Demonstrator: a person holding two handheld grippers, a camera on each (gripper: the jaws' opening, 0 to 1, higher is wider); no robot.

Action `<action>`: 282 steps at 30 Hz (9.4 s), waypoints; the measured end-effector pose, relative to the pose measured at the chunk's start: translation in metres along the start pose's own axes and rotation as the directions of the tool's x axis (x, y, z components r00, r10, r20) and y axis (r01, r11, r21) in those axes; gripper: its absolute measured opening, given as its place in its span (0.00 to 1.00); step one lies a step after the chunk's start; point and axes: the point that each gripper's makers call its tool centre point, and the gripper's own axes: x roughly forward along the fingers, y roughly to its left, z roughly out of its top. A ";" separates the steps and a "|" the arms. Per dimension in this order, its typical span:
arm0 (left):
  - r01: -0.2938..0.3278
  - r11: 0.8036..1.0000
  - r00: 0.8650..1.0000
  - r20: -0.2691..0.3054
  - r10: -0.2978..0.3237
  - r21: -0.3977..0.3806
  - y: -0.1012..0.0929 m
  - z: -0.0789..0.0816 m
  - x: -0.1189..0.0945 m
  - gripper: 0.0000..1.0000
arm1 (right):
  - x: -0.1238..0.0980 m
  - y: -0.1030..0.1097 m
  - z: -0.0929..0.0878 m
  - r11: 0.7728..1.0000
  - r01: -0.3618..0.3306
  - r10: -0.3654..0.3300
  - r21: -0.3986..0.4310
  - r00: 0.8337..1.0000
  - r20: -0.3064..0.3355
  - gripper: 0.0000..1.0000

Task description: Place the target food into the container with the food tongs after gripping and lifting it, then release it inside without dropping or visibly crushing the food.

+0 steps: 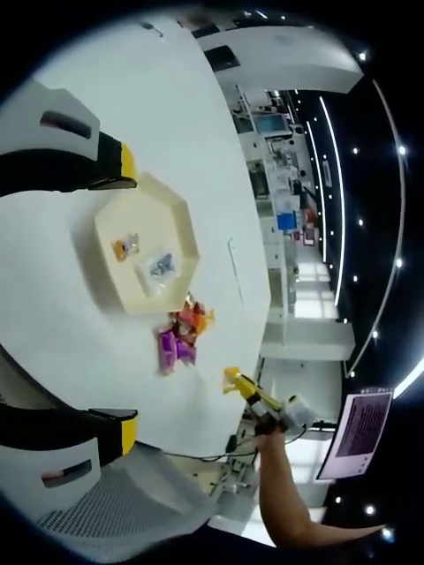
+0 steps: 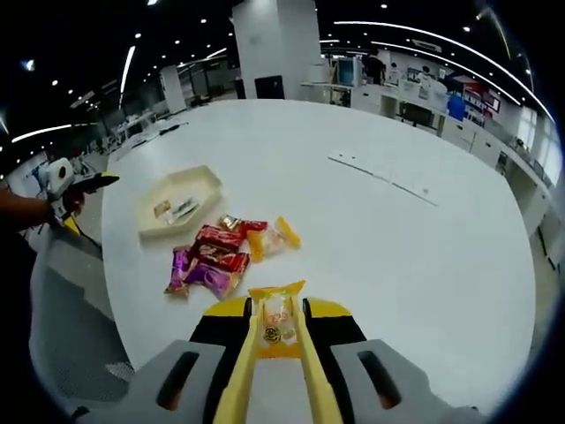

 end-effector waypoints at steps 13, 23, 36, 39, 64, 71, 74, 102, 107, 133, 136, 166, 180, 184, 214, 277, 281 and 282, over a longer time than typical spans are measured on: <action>-0.013 1.000 1.000 0.013 0.013 -0.002 0.003 0.002 -0.001 0.99 | 0.016 0.020 0.027 0.999 -0.028 0.029 -0.032 0.999 0.021 0.22; -0.016 1.000 1.000 0.019 0.016 0.001 0.004 0.003 -0.003 0.99 | 0.034 0.049 0.054 0.994 -0.070 0.073 -0.080 0.997 0.031 0.22; -0.022 1.000 0.999 0.040 0.022 0.003 0.006 0.007 -0.005 0.98 | 0.059 0.090 0.093 0.979 -0.129 0.134 -0.160 0.991 0.021 0.22; -0.026 1.000 0.999 0.045 0.026 0.000 0.007 0.008 -0.005 0.97 | 0.066 0.102 0.104 0.974 -0.144 0.151 -0.177 0.988 0.022 0.22; -0.027 1.000 0.999 0.040 0.027 0.015 0.007 0.008 -0.006 0.96 | 0.112 0.207 0.185 0.906 -0.281 0.303 -0.316 0.953 0.020 0.22; -0.031 0.999 0.999 0.040 0.031 0.009 0.008 0.008 -0.006 0.95 | 0.119 0.225 0.197 0.891 -0.302 0.326 -0.339 0.945 0.014 0.23; -0.033 0.999 0.999 0.039 0.032 0.009 0.008 0.008 -0.006 0.95 | 0.120 0.227 0.197 0.887 -0.316 0.339 -0.336 0.941 0.011 0.23; -0.028 1.000 0.999 0.034 0.028 0.002 0.008 0.007 -0.005 0.95 | 0.099 0.204 0.196 0.882 -0.287 0.334 -0.373 0.940 0.066 0.27; -0.027 1.000 0.999 0.034 0.027 0.004 0.008 0.006 -0.005 0.95 | 0.095 0.197 0.194 0.886 -0.280 0.327 -0.369 0.943 0.069 0.27; -0.018 1.000 0.999 0.035 0.017 0.006 0.004 0.007 -0.004 0.96 | 0.036 0.095 0.156 0.921 -0.183 0.226 -0.345 0.970 0.087 0.28; -0.015 1.000 0.999 0.042 0.015 0.000 0.004 0.009 -0.004 0.97 | 0.030 0.085 0.153 0.923 -0.166 0.209 -0.347 0.974 0.088 0.28; -0.003 1.000 0.999 0.040 0.004 -0.029 0.003 0.007 -0.003 0.99 | 0.059 0.076 0.156 0.880 -0.175 0.246 -0.442 0.963 0.107 0.28; -0.007 0.999 1.000 0.023 0.007 -0.036 0.004 0.004 -0.002 0.99 | 0.098 0.076 0.134 0.842 -0.247 0.308 -0.479 0.950 0.052 0.28; -0.013 0.999 1.000 0.020 0.014 -0.033 0.004 0.003 -0.002 0.99 | 0.109 0.077 0.124 0.834 -0.256 0.312 -0.489 0.950 0.034 0.28; -0.023 0.998 1.000 0.013 0.023 -0.051 0.007 0.002 -0.002 0.99 | 0.164 0.087 0.074 0.785 -0.337 0.320 -0.519 0.939 -0.125 0.28; -0.027 0.996 0.999 0.030 0.030 -0.081 0.012 0.003 -0.004 0.99 | 0.131 0.072 0.123 0.868 -0.231 0.201 -0.439 0.973 -0.115 0.20; -0.023 0.998 0.999 0.028 0.025 -0.062 0.010 0.003 -0.003 0.99 | 0.126 0.078 0.131 0.866 -0.228 0.204 -0.446 0.974 -0.102 0.20; -0.022 0.998 0.999 0.028 0.023 -0.060 0.009 0.003 -0.003 0.99 | 0.125 0.081 0.134 0.865 -0.229 0.207 -0.447 0.973 -0.098 0.20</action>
